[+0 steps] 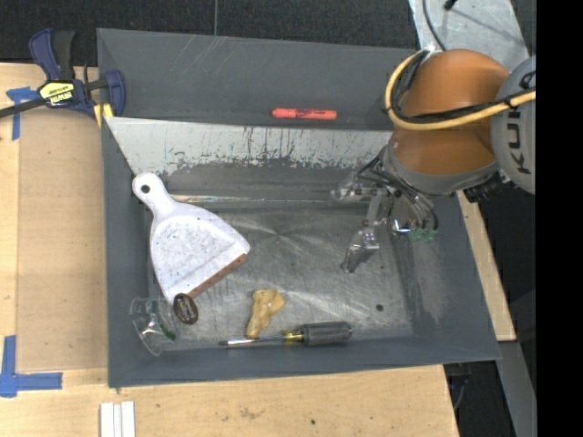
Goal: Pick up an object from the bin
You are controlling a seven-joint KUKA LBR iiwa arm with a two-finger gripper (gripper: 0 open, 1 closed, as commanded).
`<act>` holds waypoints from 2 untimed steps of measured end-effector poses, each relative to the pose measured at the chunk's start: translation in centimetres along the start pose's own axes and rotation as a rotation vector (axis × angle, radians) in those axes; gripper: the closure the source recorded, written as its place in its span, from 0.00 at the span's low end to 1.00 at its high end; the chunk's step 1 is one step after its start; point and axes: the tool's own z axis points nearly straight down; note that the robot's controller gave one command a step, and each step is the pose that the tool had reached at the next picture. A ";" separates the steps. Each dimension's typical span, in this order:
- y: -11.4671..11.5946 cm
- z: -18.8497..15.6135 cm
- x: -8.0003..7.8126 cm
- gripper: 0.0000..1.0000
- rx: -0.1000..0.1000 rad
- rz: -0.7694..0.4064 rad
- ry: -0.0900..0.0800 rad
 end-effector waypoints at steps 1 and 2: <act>0.0 -0.4 -0.2 0.00 0.000 0.000 -0.008; 2.9 2.5 0.7 0.00 0.002 -0.068 -0.014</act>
Offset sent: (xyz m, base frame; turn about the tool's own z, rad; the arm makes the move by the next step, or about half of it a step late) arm -0.0256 0.0792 -0.0756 -0.1837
